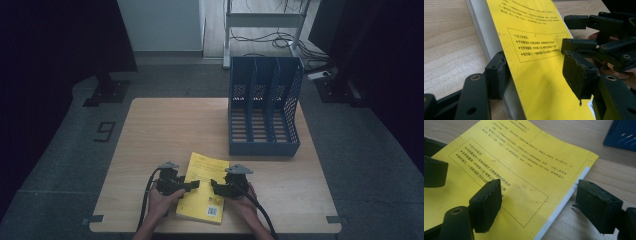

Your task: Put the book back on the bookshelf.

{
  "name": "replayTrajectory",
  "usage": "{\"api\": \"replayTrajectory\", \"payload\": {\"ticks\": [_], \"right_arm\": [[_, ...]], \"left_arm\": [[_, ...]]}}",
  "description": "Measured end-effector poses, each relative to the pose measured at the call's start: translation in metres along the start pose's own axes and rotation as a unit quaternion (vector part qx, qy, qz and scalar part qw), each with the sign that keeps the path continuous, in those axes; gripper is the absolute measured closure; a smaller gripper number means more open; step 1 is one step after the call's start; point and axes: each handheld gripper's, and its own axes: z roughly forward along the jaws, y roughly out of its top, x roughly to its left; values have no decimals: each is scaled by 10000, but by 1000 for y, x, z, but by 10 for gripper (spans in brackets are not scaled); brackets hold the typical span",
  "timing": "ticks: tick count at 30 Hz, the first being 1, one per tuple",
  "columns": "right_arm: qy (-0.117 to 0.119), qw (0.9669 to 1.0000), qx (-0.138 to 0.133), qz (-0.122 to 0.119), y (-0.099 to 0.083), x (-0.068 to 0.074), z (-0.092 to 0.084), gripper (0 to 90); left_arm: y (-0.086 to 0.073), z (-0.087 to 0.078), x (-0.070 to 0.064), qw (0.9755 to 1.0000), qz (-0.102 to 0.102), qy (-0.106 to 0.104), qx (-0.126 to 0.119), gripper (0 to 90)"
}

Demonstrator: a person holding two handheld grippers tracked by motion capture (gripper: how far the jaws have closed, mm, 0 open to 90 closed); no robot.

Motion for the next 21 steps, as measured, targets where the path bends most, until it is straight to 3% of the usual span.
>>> {"api": "replayTrajectory", "payload": {"ticks": [4, 12, 17, 21], "right_arm": [[1, 10000, -9, 2, 0, 0, 0, 204], [-1, 10000, -19, -3, 0, 0, 0, 205], [-1, 10000, -19, -6, 0, 0, 0, 204], [-3, 10000, -22, -6, 0, 0, 0, 205]], "left_arm": [[0, 1, 0, 10000, 27, 29, -18, 401], [-2, 2, -5, 9988, 303, 383, -43, 487], [-2, 2, -4, 9991, 276, 328, -51, 500], [-2, 2, 1, 9999, 63, 76, -87, 510]]}}
